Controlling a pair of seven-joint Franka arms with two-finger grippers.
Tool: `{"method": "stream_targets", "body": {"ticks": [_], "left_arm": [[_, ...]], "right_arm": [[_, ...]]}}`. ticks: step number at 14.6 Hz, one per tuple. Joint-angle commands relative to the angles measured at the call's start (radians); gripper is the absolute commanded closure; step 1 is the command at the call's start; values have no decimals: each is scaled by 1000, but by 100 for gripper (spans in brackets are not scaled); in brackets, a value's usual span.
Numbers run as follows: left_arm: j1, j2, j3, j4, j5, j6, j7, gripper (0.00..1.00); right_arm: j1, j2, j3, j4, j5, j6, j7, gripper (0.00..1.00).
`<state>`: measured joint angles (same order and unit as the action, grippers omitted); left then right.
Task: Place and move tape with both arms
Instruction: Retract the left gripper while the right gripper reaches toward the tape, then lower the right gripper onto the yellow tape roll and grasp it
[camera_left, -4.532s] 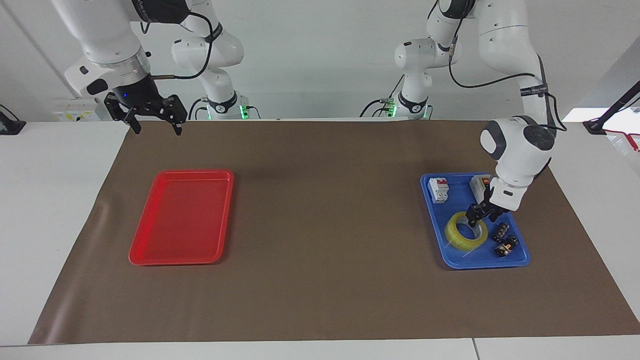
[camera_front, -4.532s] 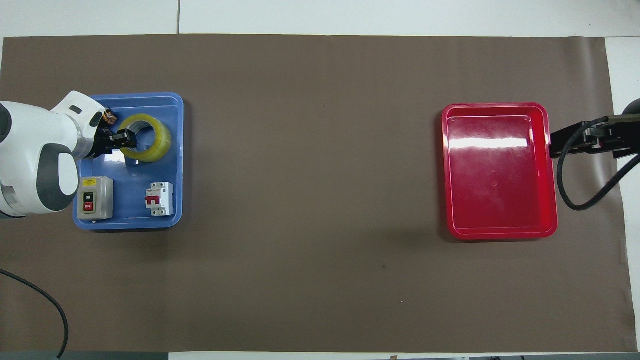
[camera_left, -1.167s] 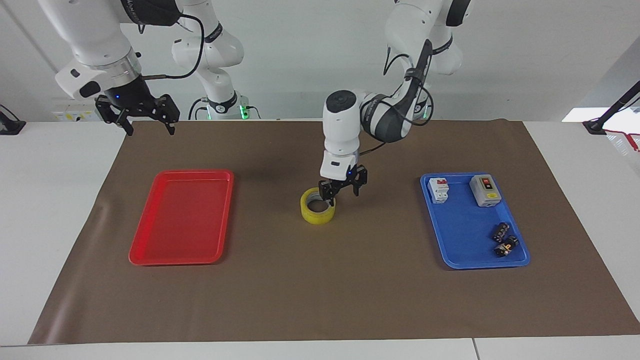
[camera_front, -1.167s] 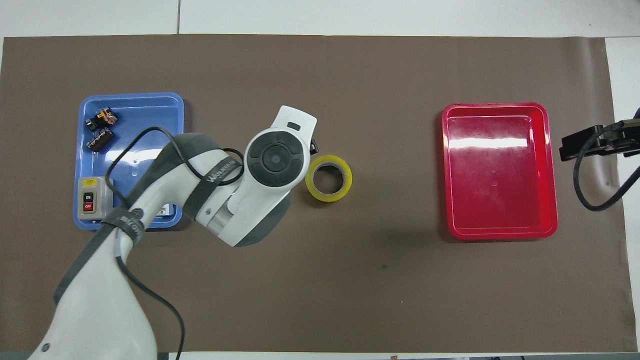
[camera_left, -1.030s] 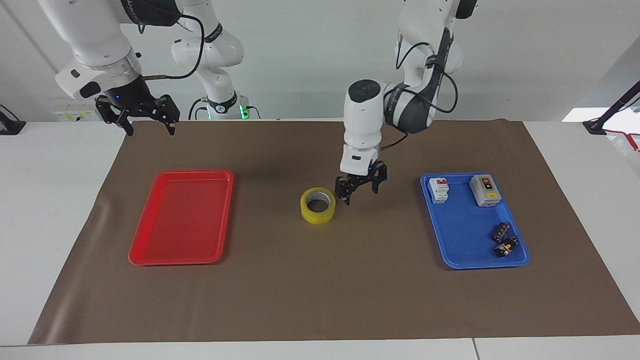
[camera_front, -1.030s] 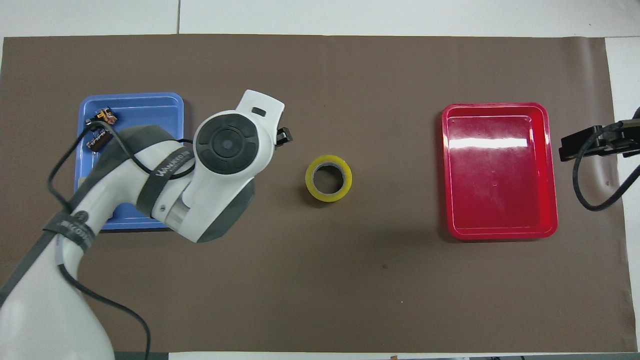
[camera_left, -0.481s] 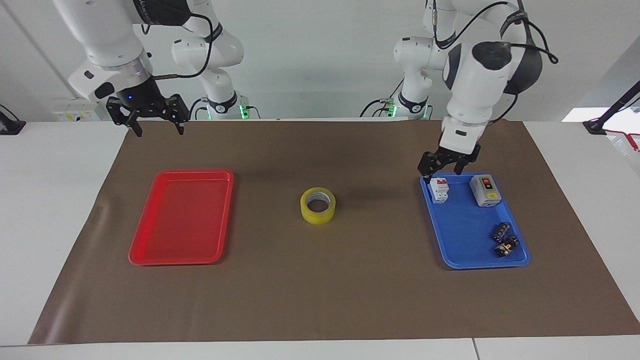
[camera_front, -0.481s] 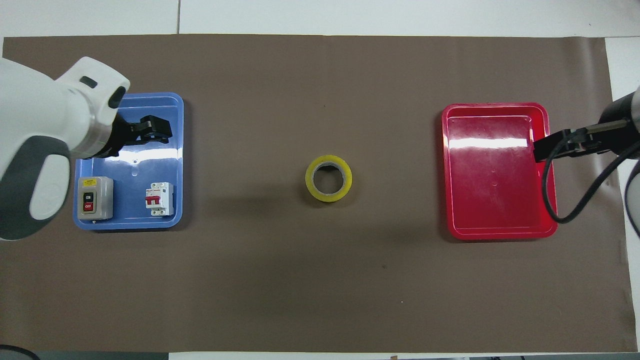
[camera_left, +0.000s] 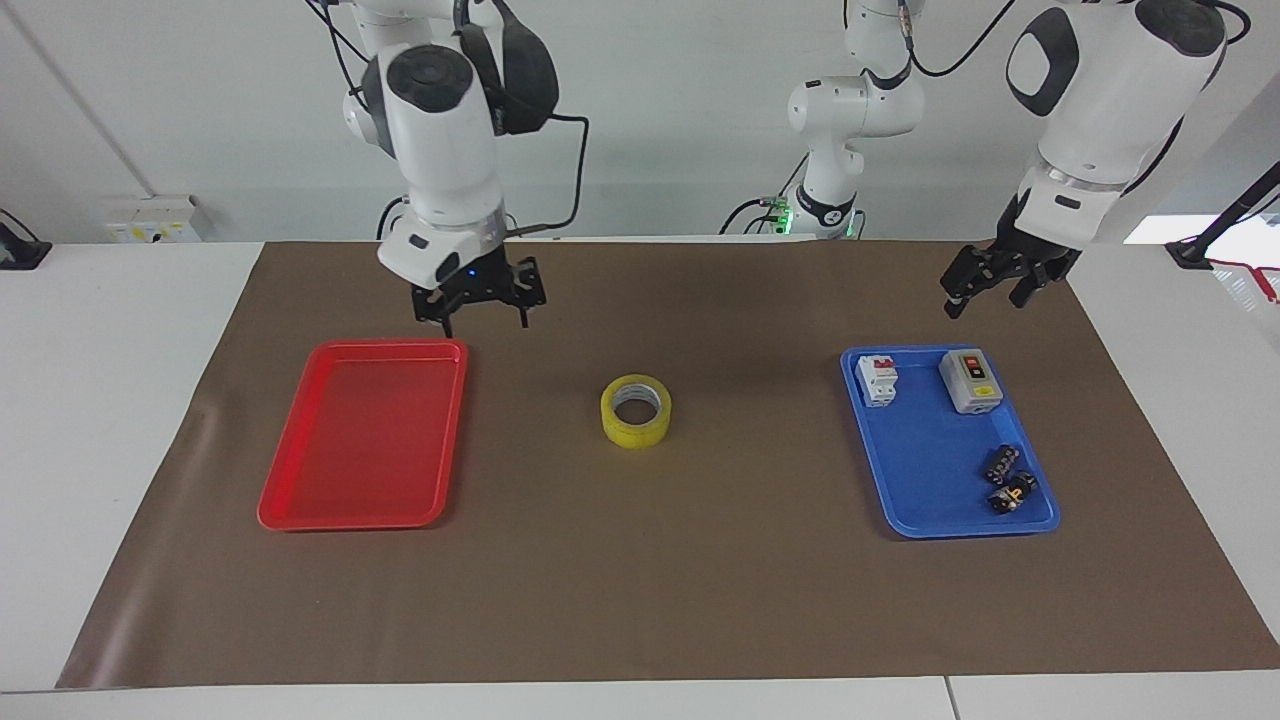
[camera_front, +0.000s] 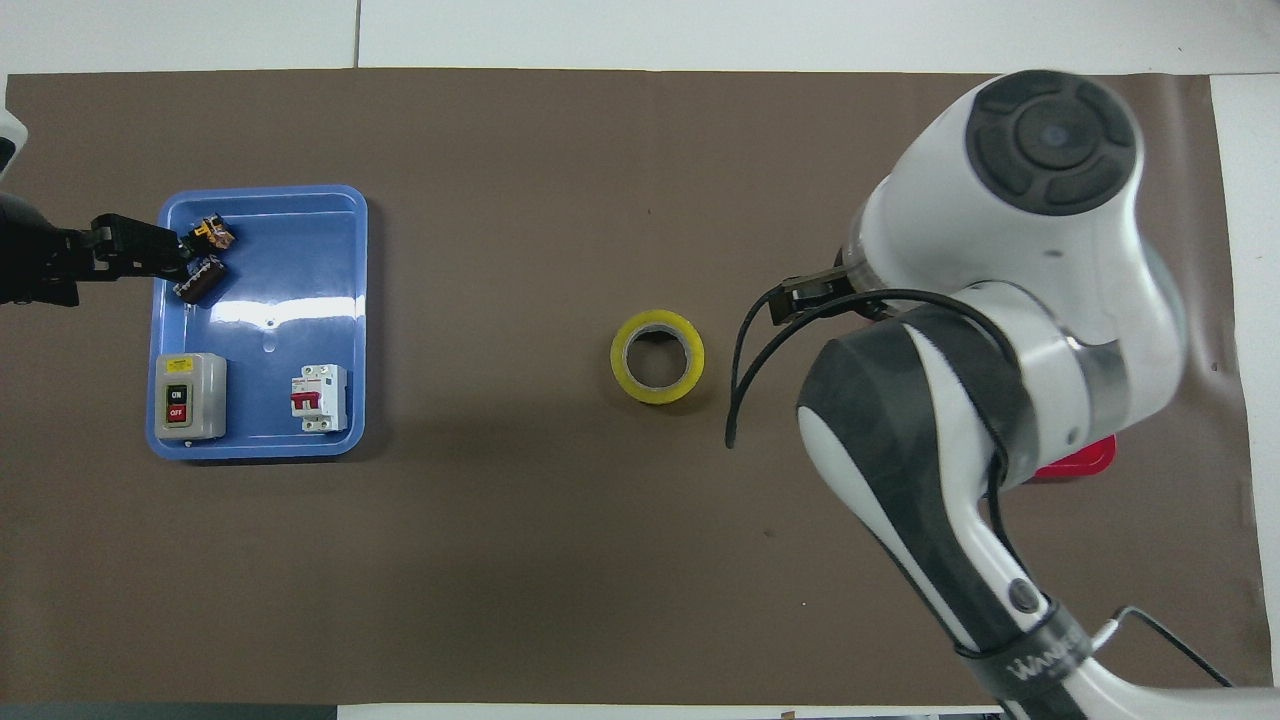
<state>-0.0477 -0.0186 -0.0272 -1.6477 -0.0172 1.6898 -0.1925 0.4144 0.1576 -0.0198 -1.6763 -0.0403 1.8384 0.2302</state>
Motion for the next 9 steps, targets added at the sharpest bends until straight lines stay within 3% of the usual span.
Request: {"method": "stream_targets", "body": {"ticks": [1,3,6,9], "left_arm": [[31,61,-4,124,-20,-97,50,0],[43,55,-4,123,-20,-110,73,0],[42,31,-5,71,-20,-122,76,0],[43,25,-5,57,-20,-116,79,0]], "right_arm": [[43,-17,-3,-169,19,193,40,0],[55,52,-3,-175,19,280,47,0],[99,186,-3,-103,31,378,99,0],[124,237,-3,-121,30,446,98,0]]}}
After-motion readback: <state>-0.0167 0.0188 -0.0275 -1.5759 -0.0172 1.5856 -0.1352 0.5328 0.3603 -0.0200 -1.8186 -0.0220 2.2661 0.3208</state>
